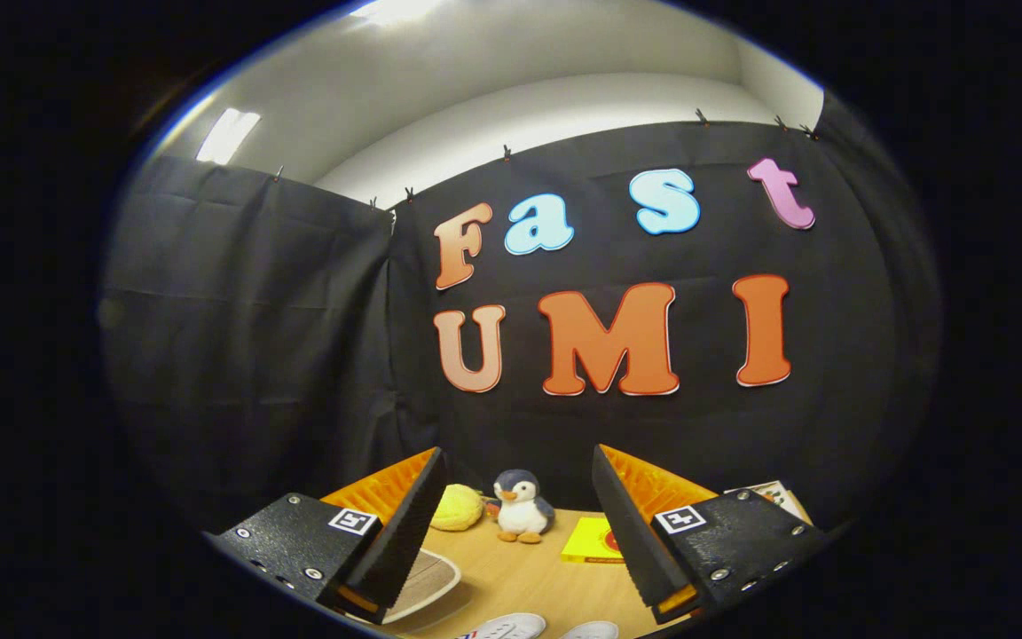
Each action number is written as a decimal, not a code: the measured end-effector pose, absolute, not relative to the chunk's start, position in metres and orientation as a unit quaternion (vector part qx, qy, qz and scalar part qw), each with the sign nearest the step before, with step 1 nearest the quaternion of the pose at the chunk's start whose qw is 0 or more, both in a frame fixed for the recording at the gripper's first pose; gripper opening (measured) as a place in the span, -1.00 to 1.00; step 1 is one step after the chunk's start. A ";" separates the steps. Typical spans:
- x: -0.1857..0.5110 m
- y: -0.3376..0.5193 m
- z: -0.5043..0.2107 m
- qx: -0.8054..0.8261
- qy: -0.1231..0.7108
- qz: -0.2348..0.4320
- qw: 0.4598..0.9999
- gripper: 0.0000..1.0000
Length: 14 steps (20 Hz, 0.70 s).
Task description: Open the storage box then place both shoes into the box .Put the left shoe in first, then the right shoe, with the right side of both shoes facing outward in a uniform manner.
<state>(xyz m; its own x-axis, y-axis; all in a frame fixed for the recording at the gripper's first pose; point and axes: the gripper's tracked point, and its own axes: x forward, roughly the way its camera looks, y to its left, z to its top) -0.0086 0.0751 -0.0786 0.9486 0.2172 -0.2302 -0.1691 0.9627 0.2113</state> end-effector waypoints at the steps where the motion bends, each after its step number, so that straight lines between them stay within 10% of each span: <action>1: -0.010 0.085 -0.089 0.108 0.146 0.114 0.977 0.96; 14: -0.043 0.160 -0.208 0.235 0.366 0.193 0.880 0.97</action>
<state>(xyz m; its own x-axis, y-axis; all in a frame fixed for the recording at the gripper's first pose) -0.0427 0.1601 -0.2079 0.6586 0.5109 -0.5526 -0.1669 0.8152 0.5547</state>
